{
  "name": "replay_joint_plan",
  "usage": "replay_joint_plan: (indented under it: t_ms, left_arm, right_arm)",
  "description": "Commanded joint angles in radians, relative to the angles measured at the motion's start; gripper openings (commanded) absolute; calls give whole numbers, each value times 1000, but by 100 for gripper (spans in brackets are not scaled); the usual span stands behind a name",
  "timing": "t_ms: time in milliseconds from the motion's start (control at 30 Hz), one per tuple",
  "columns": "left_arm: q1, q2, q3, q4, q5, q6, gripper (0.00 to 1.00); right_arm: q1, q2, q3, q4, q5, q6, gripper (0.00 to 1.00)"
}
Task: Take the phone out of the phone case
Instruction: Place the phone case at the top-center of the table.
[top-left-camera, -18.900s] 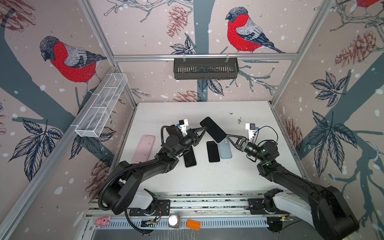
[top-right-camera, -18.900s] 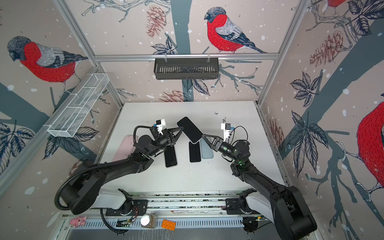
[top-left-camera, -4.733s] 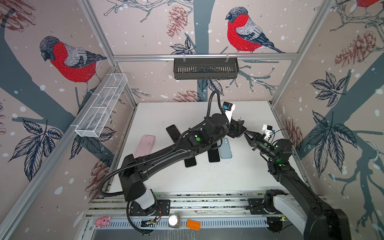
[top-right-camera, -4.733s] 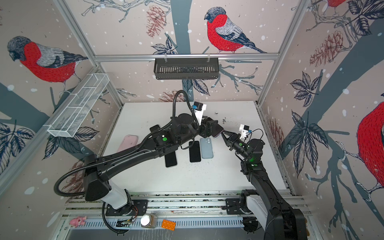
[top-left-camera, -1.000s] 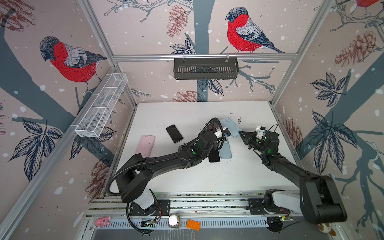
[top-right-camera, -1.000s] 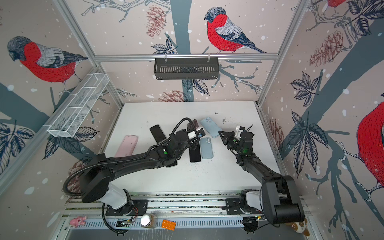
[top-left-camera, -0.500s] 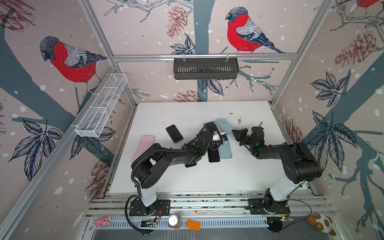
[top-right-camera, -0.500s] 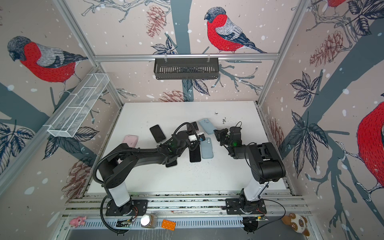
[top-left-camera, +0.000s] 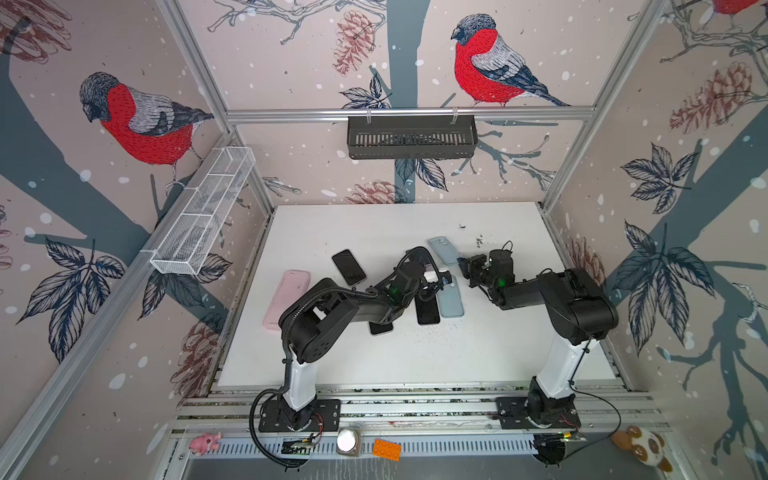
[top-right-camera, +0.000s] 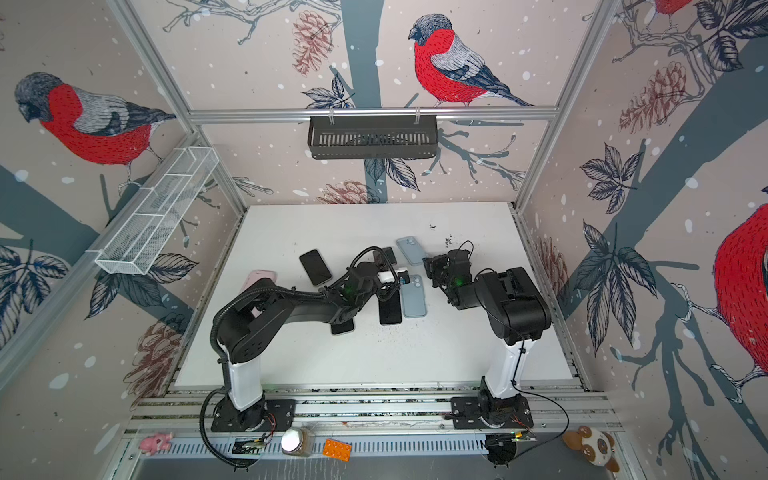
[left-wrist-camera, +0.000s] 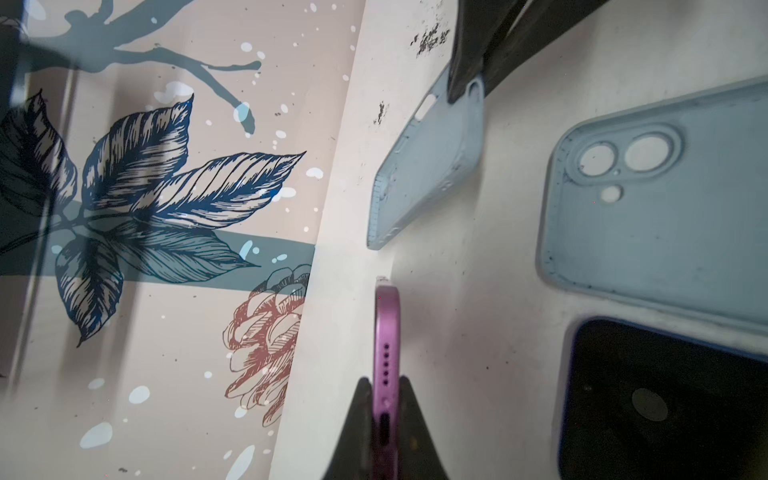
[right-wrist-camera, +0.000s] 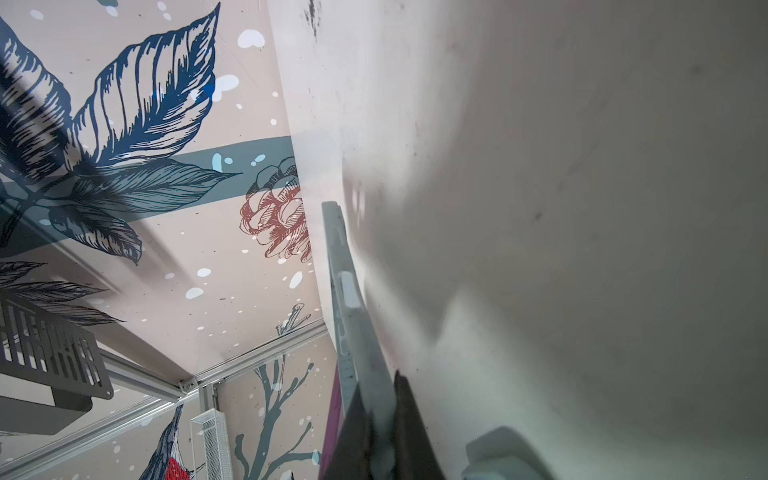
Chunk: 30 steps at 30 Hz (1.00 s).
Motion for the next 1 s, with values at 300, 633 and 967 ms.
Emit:
replay_joint_plan:
  t_ms: [300, 633, 967]
  left_arm:
    - [0, 66, 15, 125, -12, 61, 13]
    - [1, 79, 20, 106, -29, 34, 40]
    - [-16, 42, 16, 102, -48, 21, 88]
  right_arm:
    - [28, 46, 20, 46, 51, 60, 10]
    - [41, 88, 31, 101, 25, 76, 37]
    - [43, 33, 27, 34, -7, 2, 72]
